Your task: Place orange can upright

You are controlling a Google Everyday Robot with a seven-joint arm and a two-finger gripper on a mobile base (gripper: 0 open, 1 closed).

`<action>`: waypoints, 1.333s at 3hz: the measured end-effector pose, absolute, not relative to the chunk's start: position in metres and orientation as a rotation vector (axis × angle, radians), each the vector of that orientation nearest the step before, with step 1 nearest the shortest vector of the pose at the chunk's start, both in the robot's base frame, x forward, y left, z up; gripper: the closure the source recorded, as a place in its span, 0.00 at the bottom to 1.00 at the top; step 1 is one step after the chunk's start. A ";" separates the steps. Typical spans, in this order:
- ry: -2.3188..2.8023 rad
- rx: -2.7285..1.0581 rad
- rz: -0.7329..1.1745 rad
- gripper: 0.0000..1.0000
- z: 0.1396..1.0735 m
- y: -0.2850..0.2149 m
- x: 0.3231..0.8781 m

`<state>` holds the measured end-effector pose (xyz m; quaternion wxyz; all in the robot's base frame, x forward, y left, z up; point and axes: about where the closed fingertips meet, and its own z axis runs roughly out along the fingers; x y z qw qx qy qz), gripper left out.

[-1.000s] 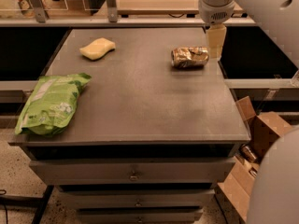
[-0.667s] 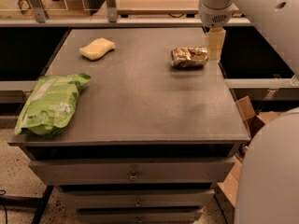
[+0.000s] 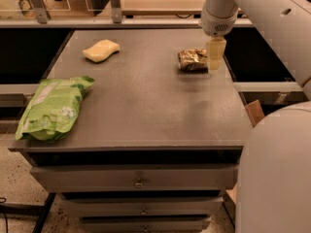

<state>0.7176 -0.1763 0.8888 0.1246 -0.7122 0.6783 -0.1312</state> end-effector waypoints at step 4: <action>1.953 -2.089 -0.110 0.18 0.849 -0.130 0.715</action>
Offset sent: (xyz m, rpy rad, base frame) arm -0.0057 0.0485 -0.0281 0.1536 0.0910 0.0577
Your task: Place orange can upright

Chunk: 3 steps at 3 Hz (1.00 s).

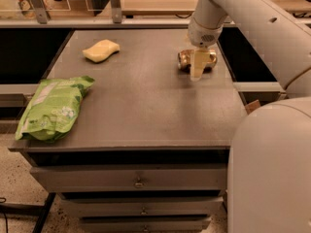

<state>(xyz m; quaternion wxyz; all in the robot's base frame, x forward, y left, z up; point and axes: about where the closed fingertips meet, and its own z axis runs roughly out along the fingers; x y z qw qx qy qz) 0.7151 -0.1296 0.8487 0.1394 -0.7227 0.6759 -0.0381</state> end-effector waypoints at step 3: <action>1.934 -2.140 -0.073 0.73 0.843 -0.123 0.704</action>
Offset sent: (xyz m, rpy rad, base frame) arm -0.0181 0.0071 0.0027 -0.0009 0.0445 0.0483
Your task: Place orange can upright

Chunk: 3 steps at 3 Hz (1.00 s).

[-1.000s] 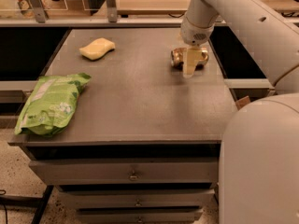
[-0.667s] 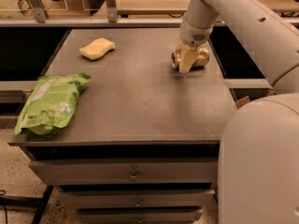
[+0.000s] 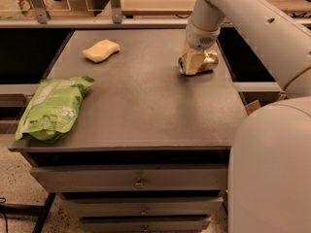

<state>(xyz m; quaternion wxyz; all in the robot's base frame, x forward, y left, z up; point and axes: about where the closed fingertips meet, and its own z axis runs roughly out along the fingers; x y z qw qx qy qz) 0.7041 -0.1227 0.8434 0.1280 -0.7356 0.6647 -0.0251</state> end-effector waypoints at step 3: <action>1.916 -2.171 -0.070 0.80 0.838 -0.124 0.699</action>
Offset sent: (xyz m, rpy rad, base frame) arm -0.0136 -0.0047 -0.0072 -0.0186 0.0205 0.0436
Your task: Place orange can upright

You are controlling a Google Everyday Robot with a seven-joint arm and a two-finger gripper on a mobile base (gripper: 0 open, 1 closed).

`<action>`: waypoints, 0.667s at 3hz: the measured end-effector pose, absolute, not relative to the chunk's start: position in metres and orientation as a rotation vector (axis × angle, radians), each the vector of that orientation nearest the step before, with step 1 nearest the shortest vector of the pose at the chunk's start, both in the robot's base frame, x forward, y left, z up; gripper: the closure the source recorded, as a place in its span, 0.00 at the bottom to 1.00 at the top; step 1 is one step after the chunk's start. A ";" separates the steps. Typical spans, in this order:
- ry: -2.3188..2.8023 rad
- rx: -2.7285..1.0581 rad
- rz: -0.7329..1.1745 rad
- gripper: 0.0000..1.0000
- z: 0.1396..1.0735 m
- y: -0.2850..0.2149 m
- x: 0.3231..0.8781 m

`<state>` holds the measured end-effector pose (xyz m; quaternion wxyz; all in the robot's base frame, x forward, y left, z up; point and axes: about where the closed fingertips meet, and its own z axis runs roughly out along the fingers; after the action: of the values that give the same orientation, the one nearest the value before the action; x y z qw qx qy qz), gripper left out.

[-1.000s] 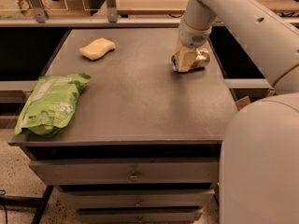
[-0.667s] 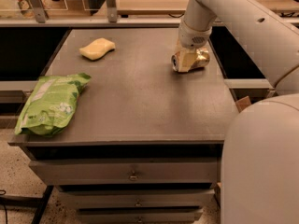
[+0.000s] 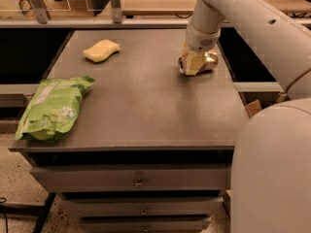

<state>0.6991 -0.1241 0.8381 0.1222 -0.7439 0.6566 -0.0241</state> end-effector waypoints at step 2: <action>1.959 -1.888 0.089 1.00 0.922 -0.123 0.684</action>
Offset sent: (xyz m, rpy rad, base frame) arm -0.0332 -0.0082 0.1728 0.3588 -0.0398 -0.2746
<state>0.6838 -0.1227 0.9223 0.2082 -0.6783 0.7040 0.0319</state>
